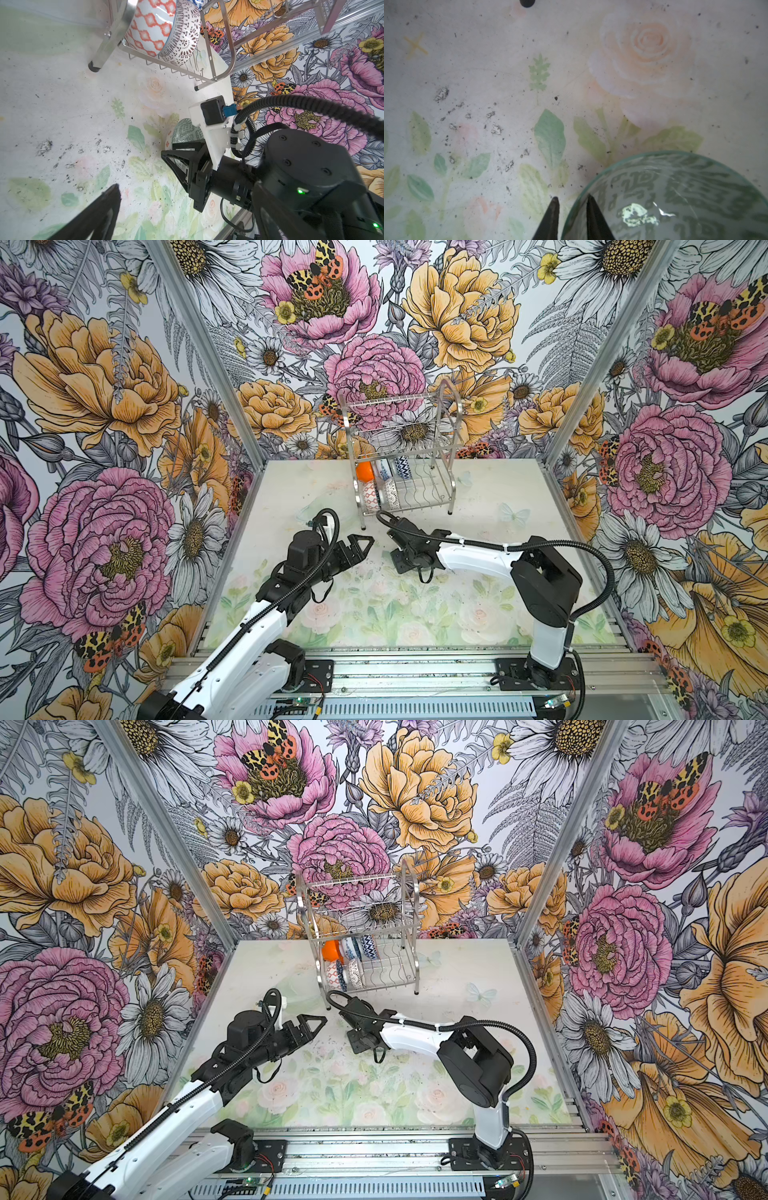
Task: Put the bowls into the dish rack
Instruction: 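Lift the green-patterned bowl and carry it toward the rack with the right gripper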
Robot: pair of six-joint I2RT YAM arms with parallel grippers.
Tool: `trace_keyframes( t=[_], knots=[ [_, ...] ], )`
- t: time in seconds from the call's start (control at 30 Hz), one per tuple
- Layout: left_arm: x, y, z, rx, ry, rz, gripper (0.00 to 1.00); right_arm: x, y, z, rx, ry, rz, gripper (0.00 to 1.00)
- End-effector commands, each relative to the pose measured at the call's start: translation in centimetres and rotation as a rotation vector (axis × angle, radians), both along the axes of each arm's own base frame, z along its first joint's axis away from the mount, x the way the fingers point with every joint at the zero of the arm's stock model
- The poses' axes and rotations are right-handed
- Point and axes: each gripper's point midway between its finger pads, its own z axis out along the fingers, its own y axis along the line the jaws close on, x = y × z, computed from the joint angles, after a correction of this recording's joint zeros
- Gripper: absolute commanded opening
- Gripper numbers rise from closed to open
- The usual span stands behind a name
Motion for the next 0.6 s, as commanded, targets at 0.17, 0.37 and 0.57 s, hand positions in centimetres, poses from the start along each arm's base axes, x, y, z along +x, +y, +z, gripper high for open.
trace_keyframes(
  t=[0.17,0.37,0.57],
  knots=[
    [0.2,0.0,-0.6,-0.002,0.017,0.0,0.99,0.7,0.8,1.6,0.031,-0.022,0.013,0.04],
    [0.4,0.1,-0.3,0.0,0.013,0.002,0.99,1.0,0.8,4.8,0.105,-0.054,0.023,0.01],
    [0.5,0.0,0.6,0.001,-0.002,0.002,0.99,1.0,0.7,9.5,0.218,-0.094,0.074,0.0]
  ],
)
